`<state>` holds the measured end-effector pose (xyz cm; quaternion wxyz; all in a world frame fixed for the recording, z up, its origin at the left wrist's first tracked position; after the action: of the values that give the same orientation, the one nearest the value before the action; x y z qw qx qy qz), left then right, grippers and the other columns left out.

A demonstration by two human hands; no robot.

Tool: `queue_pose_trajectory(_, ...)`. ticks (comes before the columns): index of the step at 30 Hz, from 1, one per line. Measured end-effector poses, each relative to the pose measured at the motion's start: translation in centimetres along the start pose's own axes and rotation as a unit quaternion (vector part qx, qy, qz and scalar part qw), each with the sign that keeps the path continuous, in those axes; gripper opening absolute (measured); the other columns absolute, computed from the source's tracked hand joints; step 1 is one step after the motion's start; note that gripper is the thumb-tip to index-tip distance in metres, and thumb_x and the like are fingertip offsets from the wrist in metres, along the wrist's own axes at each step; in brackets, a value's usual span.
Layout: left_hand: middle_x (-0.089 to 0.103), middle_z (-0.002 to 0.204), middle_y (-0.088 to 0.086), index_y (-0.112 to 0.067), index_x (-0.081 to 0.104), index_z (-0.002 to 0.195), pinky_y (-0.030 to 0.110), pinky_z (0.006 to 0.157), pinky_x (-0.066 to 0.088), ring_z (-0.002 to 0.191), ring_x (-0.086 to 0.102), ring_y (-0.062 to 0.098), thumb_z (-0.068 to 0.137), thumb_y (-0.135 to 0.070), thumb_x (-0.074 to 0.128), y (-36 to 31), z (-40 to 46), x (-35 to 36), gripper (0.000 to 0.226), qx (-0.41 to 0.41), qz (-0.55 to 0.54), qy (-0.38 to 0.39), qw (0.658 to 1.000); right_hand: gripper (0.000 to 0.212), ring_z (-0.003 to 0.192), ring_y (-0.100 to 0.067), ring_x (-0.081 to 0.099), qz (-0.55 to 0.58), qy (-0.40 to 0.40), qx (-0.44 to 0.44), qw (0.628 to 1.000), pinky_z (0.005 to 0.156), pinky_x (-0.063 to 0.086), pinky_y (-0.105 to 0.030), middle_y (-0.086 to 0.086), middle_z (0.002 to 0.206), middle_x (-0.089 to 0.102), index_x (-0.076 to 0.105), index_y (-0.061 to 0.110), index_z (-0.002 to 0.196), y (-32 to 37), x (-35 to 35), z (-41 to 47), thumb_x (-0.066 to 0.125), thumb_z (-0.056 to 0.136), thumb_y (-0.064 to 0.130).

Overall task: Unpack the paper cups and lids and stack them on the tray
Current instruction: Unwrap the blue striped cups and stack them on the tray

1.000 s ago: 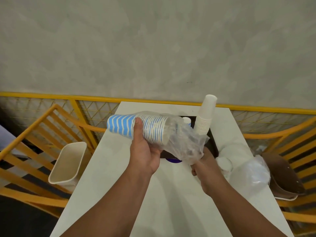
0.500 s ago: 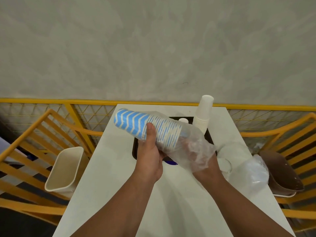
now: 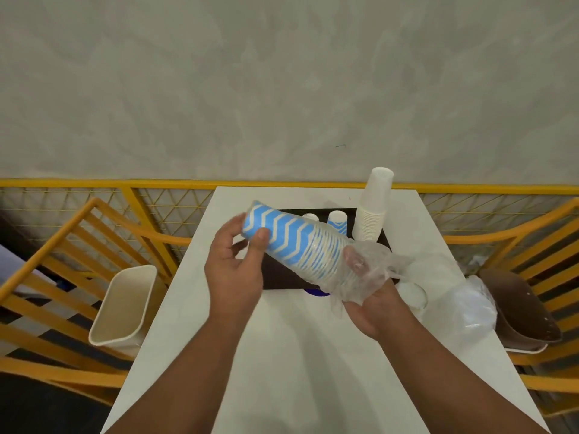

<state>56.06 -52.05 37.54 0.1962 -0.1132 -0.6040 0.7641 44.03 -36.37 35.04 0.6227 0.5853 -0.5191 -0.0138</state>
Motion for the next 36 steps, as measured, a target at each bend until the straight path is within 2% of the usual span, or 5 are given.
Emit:
queue_pose_trajectory(2, 0.071, 0.092, -0.013, -0.032, 0.067, 0.087, 0.031, 0.084, 0.054, 0.092, 0.066, 0.006, 0.089, -0.036, 0.068, 0.1, 0.6, -1.0, 0.005, 0.013, 0.034, -0.006, 0.999, 0.057, 0.107, -0.024, 0.067, -0.027, 0.076, -0.024, 0.996, 0.082, 0.057, -0.04, -0.006, 0.119, 0.069, 0.072, 0.016, 0.109, -0.1, 0.7, 0.0, 0.088, 0.062, 0.042)
queue_pose_trajectory(5, 0.069, 0.077, -0.013, -0.037, 0.064, 0.073, 0.033, 0.079, 0.053, 0.083, 0.065, 0.012, 0.094, -0.037, 0.062, 0.3, 1.3, -1.8, 0.021, 0.018, 0.064, -0.013, 0.998, 0.091, 0.107, -0.028, 0.066, -0.023, 0.073, -0.011, 0.997, 0.082, 0.056, -0.047, -0.007, 0.114, 0.072, 0.062, 0.012, 0.118, -1.1, 0.1, 0.0, 0.096, 0.041, 0.048)
queue_pose_trajectory(26, 0.05, 0.075, -0.013, -0.015, 0.052, 0.093, 0.003, 0.059, 0.034, 0.07, 0.049, 0.002, 0.105, -0.03, 0.035, -2.8, 3.6, -1.6, 0.026, 0.111, 0.32, 0.075, 0.938, 0.067, 0.099, -0.019, 0.069, 0.002, 0.107, 0.015, 0.994, 0.078, 0.057, -0.029, -0.008, 0.109, 0.072, 0.073, 0.013, 0.109, -4.4, -2.5, 0.7, 0.095, 0.05, 0.035)
queue_pose_trajectory(32, 0.045, 0.065, -0.01, -0.027, 0.041, 0.072, 0.017, 0.054, 0.034, 0.057, 0.044, 0.001, 0.105, -0.03, 0.036, -3.2, 4.3, -2.2, 0.034, 0.123, 0.255, 0.021, 0.959, 0.085, 0.123, -0.026, 0.057, 0.034, 0.099, 0.009, 0.994, 0.093, 0.054, -0.036, -0.013, 0.137, 0.058, 0.05, 0.009, 0.139, -4.8, -3.3, 1.5, 0.088, 0.064, 0.028)
queue_pose_trajectory(36, 0.05, 0.064, -0.014, -0.028, 0.047, 0.075, 0.02, 0.061, 0.04, 0.06, 0.045, -0.002, 0.097, -0.042, 0.05, -2.9, 5.0, -3.4, 0.027, 0.083, 0.126, -0.001, 0.988, 0.068, 0.108, -0.021, 0.067, 0.043, 0.076, 0.001, 0.996, 0.082, 0.057, -0.029, -0.011, 0.122, 0.068, 0.073, 0.014, 0.113, -4.9, -4.3, 2.1, 0.094, 0.051, 0.03)
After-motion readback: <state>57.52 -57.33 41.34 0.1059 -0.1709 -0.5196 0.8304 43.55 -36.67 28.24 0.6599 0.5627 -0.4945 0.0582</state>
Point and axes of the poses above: each hand's wrist, its own z-axis towards the middle knuckle, its own x-axis out of the palm, y = z × x, the point moved 5 cm from there along z, towards the middle knuckle
